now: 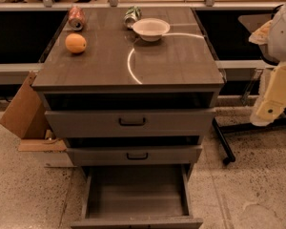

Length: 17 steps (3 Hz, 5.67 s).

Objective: Close bottom drawer

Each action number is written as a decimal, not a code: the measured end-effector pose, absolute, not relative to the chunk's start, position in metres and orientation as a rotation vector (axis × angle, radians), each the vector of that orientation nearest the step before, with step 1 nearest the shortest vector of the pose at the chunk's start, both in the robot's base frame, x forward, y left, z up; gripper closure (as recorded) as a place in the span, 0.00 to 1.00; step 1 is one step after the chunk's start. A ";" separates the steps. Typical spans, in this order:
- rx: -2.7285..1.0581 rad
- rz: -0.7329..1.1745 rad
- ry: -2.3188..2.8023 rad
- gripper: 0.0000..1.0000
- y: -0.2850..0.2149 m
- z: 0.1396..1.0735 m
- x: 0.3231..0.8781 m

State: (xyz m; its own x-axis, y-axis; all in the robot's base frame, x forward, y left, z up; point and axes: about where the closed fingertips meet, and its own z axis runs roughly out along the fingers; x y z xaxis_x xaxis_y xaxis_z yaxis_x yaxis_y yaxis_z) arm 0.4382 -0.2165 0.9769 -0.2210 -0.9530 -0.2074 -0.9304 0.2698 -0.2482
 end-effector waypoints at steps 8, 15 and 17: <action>-2.166 0.347 1.907 0.00 -0.176 0.703 0.415; -2.290 0.515 1.689 0.00 -0.146 0.477 0.384; -2.364 0.566 1.547 0.00 -0.138 0.404 0.380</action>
Offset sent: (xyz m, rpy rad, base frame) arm 0.0035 0.0194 -0.1168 0.0350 0.1247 0.2544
